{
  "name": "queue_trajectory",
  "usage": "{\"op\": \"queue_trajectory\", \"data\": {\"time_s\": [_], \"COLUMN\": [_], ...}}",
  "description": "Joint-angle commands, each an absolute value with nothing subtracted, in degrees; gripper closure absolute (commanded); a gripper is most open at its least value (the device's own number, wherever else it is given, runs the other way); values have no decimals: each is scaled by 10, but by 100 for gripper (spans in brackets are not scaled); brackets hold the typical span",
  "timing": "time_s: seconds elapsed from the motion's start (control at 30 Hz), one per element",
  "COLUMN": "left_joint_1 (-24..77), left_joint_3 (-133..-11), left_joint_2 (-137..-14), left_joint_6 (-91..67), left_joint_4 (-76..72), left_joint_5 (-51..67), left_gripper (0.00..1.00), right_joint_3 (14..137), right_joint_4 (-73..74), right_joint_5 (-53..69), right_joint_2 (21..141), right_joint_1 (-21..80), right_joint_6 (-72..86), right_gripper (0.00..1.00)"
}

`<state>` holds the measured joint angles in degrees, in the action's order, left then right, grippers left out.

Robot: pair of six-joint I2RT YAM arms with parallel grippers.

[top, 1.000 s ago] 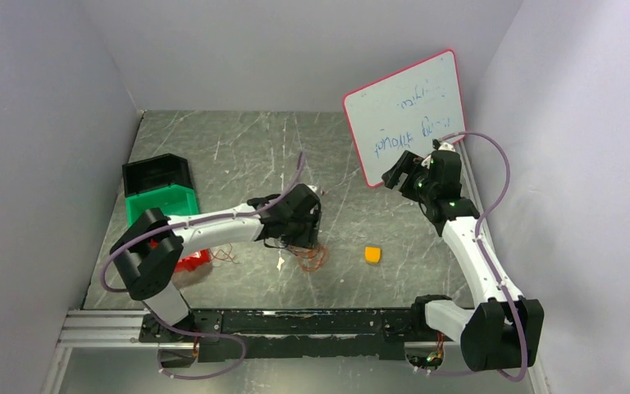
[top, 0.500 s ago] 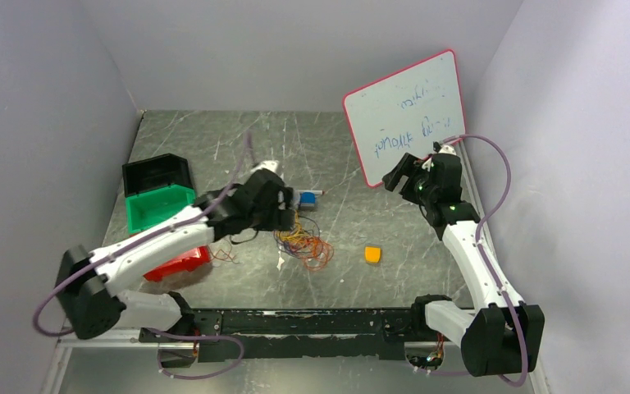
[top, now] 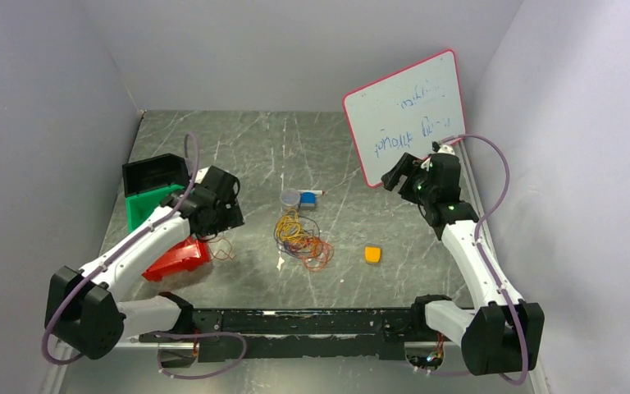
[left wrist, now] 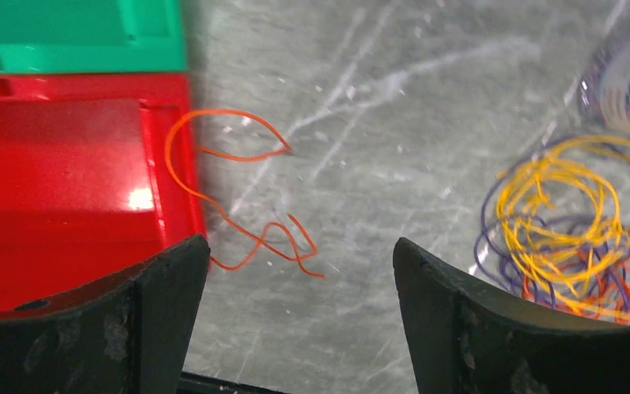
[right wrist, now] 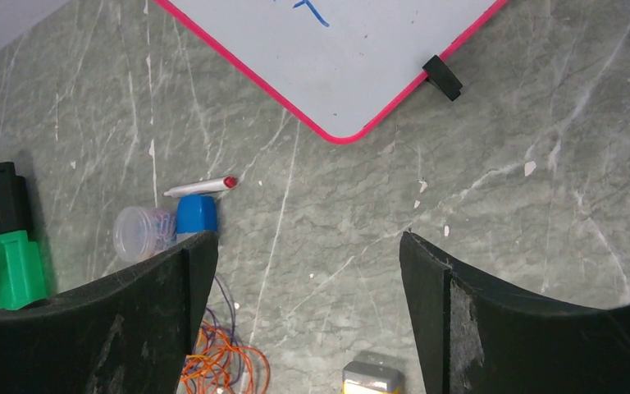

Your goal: Untangle the cables

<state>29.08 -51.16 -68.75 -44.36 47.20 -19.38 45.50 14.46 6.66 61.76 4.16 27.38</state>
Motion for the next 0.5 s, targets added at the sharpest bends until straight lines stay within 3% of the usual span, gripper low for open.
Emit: {"op": "queue_trajectory", "data": {"time_s": [0.0,0.47], "left_joint_1": [231,-43], "left_joint_3": [-528,-663], "left_joint_2": [-696,-764], "left_joint_6": [-434,-559], "left_joint_4": [456,381], "left_joint_5": [-221,-221], "left_gripper": [12,12], "right_joint_3": [459,458], "right_joint_4": [147,163], "right_joint_5": [56,47], "right_joint_2": [623,619], "right_joint_1": [44,45], "right_joint_6": [270,305], "right_gripper": [15,16]}}
